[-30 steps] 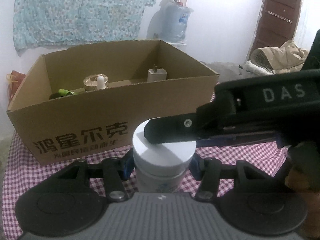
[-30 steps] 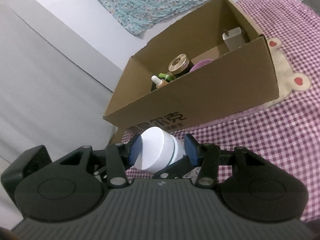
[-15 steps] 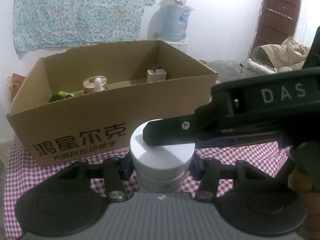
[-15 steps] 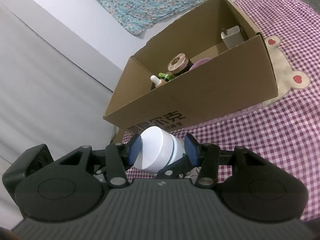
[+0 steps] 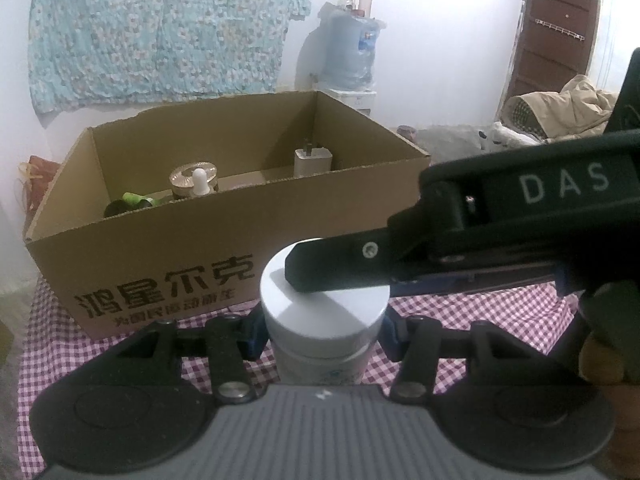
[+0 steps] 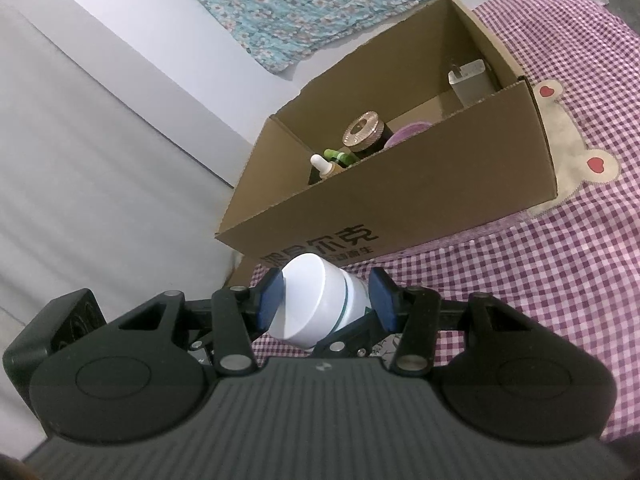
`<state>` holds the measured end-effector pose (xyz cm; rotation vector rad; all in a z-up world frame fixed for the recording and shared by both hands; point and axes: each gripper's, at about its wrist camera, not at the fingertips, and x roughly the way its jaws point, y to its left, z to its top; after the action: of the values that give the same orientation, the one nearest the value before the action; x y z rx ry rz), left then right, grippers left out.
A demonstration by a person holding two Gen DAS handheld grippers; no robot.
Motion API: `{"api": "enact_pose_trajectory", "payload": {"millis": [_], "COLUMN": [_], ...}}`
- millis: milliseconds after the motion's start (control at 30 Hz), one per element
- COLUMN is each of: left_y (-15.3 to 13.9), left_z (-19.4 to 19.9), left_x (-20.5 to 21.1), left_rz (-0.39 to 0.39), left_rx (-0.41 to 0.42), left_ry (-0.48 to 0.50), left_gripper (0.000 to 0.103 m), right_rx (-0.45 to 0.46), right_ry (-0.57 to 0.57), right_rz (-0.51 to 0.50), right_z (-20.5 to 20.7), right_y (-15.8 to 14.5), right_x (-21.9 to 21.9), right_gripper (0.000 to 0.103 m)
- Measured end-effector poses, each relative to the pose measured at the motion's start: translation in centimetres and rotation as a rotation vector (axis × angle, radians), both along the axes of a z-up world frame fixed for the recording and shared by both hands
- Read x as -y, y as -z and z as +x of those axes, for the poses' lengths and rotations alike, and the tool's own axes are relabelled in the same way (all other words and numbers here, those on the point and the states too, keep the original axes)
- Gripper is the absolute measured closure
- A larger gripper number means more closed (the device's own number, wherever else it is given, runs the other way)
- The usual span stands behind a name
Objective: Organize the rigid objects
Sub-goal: 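Lift the white supplement jar with the right tool over the box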
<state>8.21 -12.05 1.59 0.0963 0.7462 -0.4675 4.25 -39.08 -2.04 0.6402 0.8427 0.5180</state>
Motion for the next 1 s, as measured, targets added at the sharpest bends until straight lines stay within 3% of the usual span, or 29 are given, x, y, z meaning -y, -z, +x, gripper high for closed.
{"api": "enact_pose_trajectory", "payload": {"millis": [667,1000], "left_y": [-2.6,-7.3], "left_z": [-2.0,-0.8], "left_x": [-0.4,-0.8], "left_rz": [0.01,-0.031], "left_rx": [0.082,0.178], "left_ry": [-0.006,0.031], "left_gripper": [0.049,0.049], "right_rx": [0.077,0.21], "right_ry": [-0.005,0.006], "right_rz": [0.009,-0.002], "right_z": [-1.7,-2.0], "right_y": [-2.6,-7.5], "right_x": [0.0,0.1], "right_gripper": [0.055,0.055]}}
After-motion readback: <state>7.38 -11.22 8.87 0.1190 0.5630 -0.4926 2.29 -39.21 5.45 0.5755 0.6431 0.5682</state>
